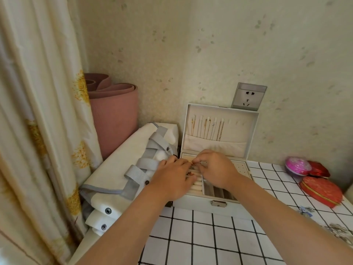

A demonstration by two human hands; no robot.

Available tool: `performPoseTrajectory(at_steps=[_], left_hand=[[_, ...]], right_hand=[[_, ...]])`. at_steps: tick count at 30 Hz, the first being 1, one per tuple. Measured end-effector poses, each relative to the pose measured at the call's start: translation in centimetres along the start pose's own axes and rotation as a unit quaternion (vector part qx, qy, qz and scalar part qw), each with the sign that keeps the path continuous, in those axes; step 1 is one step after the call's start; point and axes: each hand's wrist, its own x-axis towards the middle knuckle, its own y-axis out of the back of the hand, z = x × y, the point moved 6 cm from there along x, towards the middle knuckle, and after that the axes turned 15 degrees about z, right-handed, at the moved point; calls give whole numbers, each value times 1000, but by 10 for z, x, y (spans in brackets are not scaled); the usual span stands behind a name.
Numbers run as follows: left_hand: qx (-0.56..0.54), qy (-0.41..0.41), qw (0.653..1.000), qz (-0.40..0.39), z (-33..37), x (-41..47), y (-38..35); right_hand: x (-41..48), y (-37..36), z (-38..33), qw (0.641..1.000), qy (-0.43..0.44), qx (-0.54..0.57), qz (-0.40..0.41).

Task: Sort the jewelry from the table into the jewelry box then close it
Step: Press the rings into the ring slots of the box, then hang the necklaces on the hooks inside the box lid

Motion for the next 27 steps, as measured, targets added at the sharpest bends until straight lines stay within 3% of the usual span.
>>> performPoseTrajectory(at_steps=[8, 20, 27], left_hand=[[-5, 13, 1000, 13, 4, 1, 2], [-75, -37, 987, 137, 81, 5, 34], [-172, -75, 981, 44, 169, -14, 11]], right_hand=[[-3, 2, -3, 999, -24, 0, -37], [-61, 90, 28, 992, -98, 65, 49], [-145, 158, 83, 984, -174, 34, 23]])
